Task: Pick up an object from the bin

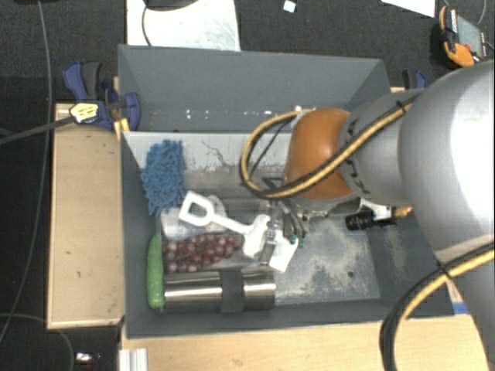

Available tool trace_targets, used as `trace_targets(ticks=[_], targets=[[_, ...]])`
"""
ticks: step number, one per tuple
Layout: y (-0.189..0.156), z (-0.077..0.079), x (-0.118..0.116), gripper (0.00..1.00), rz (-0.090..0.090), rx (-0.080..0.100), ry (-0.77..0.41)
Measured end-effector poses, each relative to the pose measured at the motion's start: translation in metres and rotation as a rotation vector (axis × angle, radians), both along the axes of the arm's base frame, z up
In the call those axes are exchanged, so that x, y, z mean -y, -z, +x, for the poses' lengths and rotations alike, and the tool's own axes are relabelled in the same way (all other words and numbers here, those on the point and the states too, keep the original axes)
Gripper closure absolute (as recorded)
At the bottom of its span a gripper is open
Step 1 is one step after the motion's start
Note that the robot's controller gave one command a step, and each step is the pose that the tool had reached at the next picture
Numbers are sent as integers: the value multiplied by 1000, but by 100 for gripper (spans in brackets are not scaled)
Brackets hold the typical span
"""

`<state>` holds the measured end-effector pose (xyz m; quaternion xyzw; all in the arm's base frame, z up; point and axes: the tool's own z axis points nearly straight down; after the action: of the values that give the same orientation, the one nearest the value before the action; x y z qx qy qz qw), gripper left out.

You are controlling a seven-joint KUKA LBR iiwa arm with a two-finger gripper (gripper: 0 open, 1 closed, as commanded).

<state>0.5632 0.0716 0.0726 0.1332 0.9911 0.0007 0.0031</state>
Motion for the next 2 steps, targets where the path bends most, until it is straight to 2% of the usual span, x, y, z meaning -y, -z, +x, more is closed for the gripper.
trace_targets(ticks=[1, 2], targets=[[-1, 3, -34, 100, 0, 1, -345], [-1, 3, -34, 100, 0, 1, -346]])
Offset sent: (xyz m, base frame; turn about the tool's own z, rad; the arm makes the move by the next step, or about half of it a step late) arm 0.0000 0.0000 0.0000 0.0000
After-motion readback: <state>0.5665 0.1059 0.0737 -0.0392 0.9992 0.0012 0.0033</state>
